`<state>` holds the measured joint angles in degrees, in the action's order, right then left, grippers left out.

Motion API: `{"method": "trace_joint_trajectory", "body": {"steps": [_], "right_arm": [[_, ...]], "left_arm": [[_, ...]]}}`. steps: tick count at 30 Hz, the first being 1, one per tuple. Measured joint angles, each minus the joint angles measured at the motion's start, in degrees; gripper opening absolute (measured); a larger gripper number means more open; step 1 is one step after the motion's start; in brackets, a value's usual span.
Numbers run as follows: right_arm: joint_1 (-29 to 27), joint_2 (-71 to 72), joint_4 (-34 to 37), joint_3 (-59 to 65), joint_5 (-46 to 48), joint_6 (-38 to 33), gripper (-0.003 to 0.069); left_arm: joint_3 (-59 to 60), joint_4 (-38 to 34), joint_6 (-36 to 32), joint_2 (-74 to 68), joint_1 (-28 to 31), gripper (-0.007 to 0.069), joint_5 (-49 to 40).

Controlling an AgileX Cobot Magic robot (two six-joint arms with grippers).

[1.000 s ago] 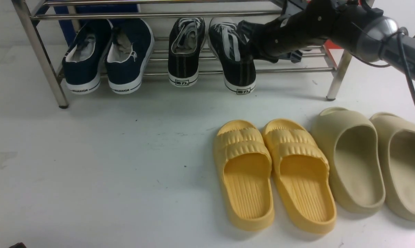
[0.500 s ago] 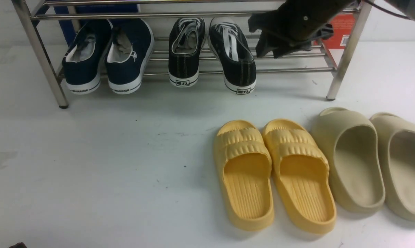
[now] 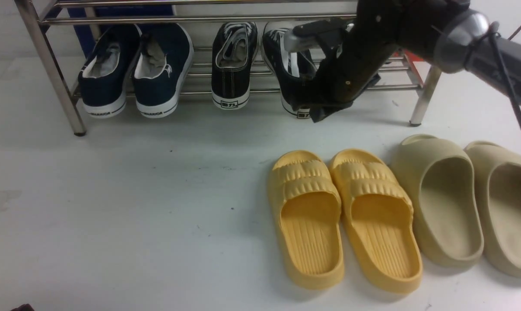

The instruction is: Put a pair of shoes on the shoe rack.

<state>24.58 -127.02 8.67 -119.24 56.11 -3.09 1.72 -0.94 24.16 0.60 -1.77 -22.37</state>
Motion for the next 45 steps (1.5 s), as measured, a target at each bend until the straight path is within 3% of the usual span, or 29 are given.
{"method": "trace_joint_trajectory", "body": {"steps": [16,23,30,35,40,45], "right_arm": [[0.2,-3.6,4.0,0.0,-13.8,-0.2,0.0008],[0.2,-3.6,4.6,0.0,-14.3,-0.2,0.0014],[0.1,2.0,4.5,0.0,-3.8,-0.2,0.0017],[0.3,11.4,4.6,0.0,12.6,-0.2,0.0020],[0.6,21.9,3.7,4.7,14.7,1.3,0.0022],[0.6,36.9,-0.2,17.9,15.5,3.1,0.0022]], "left_arm": [[0.0,0.0,0.0,0.0,0.0,0.0110,0.0],[0.0,0.0,0.0,0.0,0.0,0.0118,0.0],[0.0,0.0,0.0,0.0,0.0,0.0127,0.0],[0.0,0.0,0.0,0.0,0.0,0.0129,0.0],[0.0,0.0,0.0,0.0,0.0,0.0129,0.0],[0.0,0.0,0.0,0.0,0.0,0.0129,0.0]]}}
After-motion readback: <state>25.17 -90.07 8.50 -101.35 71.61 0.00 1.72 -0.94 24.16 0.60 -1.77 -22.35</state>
